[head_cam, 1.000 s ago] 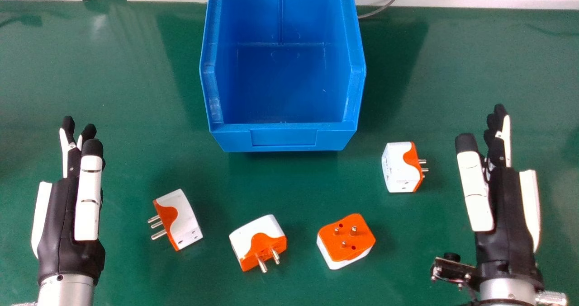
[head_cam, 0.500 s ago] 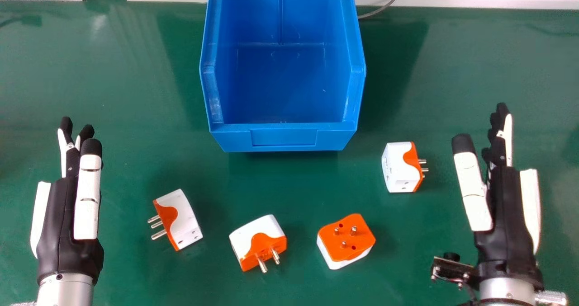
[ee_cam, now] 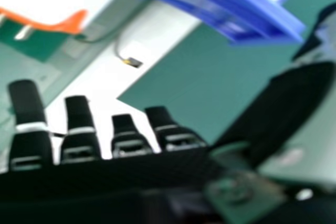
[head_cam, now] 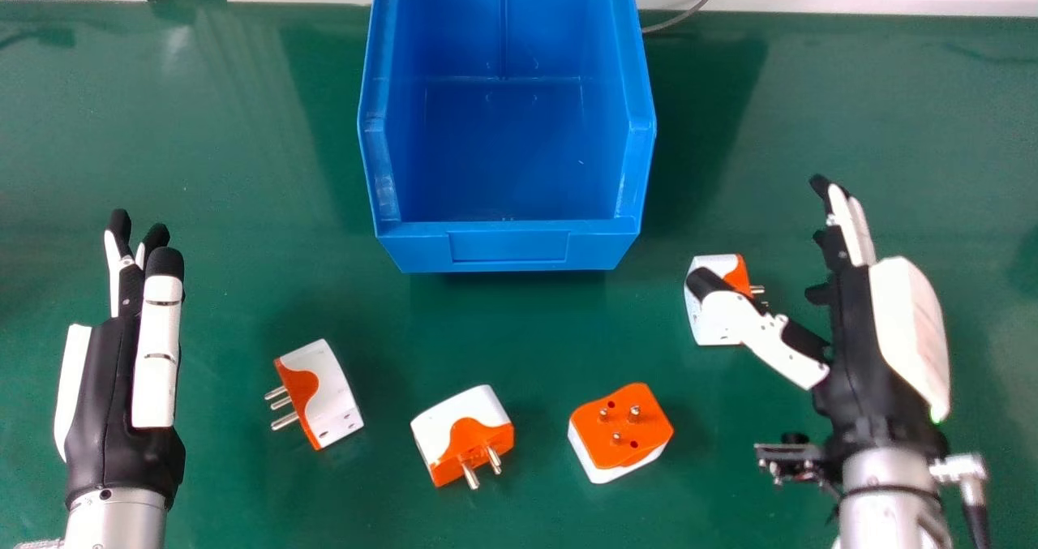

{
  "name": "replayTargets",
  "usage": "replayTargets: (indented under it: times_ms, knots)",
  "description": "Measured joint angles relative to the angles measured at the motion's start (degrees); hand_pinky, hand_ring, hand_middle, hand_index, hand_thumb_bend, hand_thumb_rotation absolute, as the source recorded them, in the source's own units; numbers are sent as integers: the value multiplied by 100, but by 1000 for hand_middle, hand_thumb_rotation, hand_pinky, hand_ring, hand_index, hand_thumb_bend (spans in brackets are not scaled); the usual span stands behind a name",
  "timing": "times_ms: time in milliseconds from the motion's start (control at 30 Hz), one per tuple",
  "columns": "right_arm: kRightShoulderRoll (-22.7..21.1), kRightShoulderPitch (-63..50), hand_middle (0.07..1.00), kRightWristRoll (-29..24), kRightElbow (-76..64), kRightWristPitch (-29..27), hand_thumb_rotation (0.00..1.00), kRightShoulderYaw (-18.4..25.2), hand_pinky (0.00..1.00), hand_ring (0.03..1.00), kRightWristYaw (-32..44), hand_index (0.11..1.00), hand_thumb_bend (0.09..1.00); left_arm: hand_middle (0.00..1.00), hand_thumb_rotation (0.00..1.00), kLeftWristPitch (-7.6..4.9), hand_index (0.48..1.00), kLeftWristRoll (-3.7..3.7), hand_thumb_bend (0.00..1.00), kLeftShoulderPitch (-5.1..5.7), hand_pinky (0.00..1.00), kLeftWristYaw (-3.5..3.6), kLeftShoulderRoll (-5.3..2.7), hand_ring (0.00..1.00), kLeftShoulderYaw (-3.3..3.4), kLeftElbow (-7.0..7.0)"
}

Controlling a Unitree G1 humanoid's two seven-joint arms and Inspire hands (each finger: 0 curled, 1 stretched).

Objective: Pick all objects and put in blue box

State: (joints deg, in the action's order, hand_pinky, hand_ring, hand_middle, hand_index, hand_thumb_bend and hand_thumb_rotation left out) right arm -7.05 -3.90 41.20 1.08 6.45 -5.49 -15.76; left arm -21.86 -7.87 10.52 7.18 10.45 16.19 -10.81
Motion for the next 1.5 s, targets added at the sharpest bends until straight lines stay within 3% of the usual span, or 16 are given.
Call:
replayTargets:
  times_ms: [133,367,467,1200,1300,1367,1400,1500]
  knots:
    - [-121,361,853,424,232,708,739,-276,643,816,156,829,774,1000,1000,11,1000,-2,503,-27,1000,0,0,1000,3,0]
    - [-252,932,867,862,806,1543,717,-722,707,833,295,852,670,1000,1000,23,1000,-6,503,-132,1000,16,10,1000,11,-39]
    - [-262,1139,877,891,1105,1791,703,-853,724,842,348,864,634,1000,1000,81,1000,-9,485,-150,1000,23,30,1000,22,-39]
    - [-460,2186,911,886,2461,2224,676,-1321,781,884,169,900,591,1000,1000,118,1000,-11,502,-56,1000,19,30,1000,58,83]
    - [-473,2247,903,891,2482,2308,628,-1401,782,877,244,888,575,1000,1000,121,1000,-12,506,-37,1000,21,29,1000,59,115]
    - [-483,2258,866,890,2475,2352,556,-1441,758,841,261,845,555,1000,1000,121,1000,-17,501,-13,1000,26,29,1000,60,141]
    - [-489,2258,805,893,2477,2366,518,-1466,699,768,254,789,539,1000,1000,121,1000,-20,501,-1,1000,27,29,1000,60,143]
    - [-508,2257,592,861,2523,2283,314,-1486,423,501,163,615,443,1000,1000,120,1000,-22,513,41,1000,27,29,1000,64,144]
